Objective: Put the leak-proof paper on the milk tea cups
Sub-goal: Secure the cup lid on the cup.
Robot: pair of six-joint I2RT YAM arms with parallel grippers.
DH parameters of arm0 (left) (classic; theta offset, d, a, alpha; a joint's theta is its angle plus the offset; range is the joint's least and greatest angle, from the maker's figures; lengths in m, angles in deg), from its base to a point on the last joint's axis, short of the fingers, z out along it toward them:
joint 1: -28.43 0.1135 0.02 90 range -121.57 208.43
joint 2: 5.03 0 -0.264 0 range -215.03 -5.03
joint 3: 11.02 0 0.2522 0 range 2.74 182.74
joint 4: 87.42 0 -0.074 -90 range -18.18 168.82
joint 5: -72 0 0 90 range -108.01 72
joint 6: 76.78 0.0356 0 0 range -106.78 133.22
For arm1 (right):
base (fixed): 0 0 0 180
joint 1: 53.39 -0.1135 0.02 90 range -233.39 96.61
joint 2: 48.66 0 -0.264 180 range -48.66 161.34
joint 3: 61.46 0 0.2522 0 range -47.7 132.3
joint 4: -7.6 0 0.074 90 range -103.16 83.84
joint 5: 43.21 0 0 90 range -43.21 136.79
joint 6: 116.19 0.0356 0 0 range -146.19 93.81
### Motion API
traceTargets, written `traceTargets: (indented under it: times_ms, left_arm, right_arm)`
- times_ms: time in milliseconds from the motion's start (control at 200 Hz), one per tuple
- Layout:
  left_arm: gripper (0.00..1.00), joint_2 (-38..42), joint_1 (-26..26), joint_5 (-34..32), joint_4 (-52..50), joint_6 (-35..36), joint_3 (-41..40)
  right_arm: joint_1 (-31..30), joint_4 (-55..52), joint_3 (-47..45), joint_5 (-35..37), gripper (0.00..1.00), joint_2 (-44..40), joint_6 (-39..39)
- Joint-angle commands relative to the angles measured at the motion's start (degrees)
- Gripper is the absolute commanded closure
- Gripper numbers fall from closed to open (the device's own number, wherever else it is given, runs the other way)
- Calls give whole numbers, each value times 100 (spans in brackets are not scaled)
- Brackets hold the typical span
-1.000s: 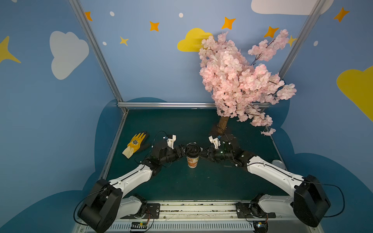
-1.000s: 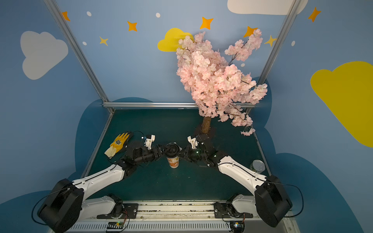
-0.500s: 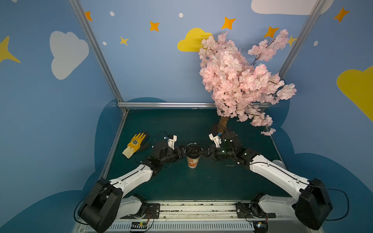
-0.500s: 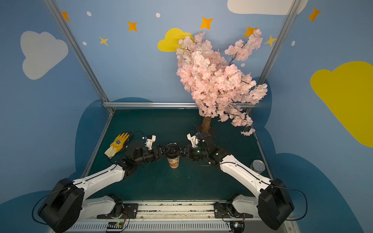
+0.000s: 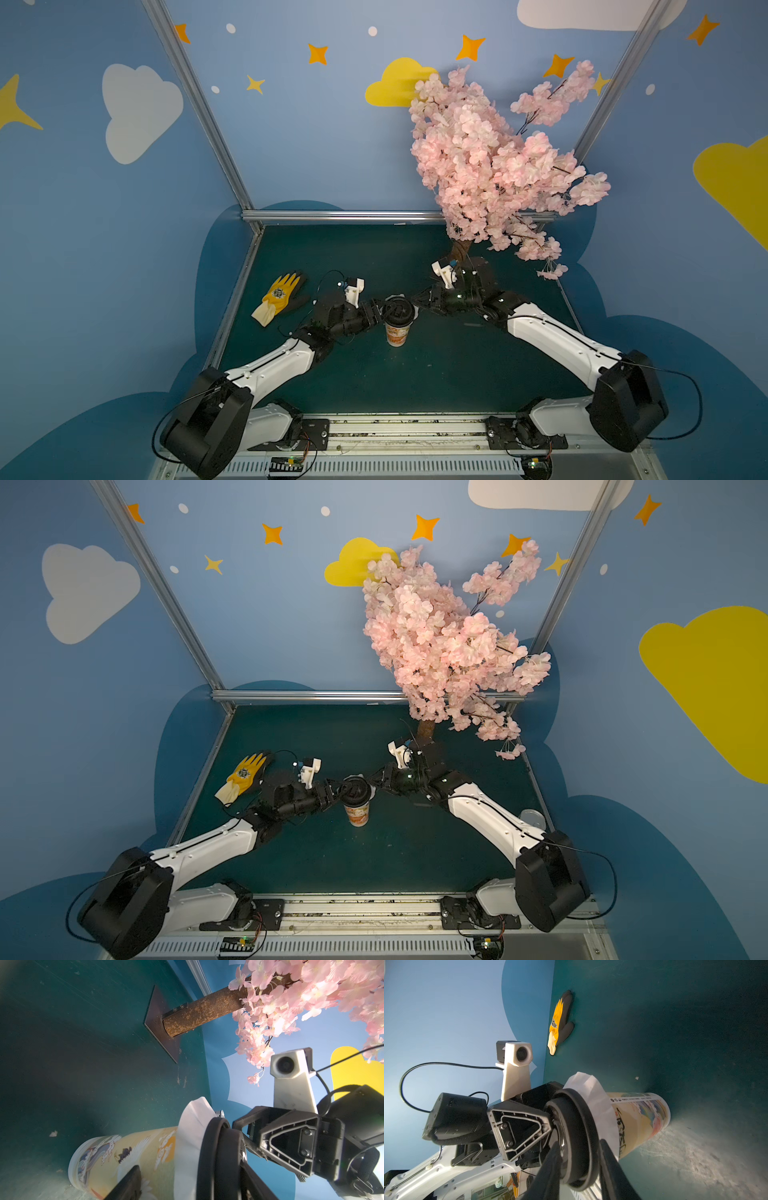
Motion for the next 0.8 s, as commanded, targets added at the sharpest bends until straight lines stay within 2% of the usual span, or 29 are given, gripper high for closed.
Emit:
traceTargets:
  times_ms: [0, 681, 796]
  left_arm:
    - [28, -325, -22, -115, -1489, 187, -308]
    - [29, -344, -28, -98, -1463, 196, -324]
    - [29, -336, -30, -98, -1471, 190, -320]
  right_arm:
    - [29, -32, 234, -161, 68, 179, -151]
    - [26, 61, 163, -426, 71, 820, -105]
    - [26, 352, 76, -550, 70, 745, 1]
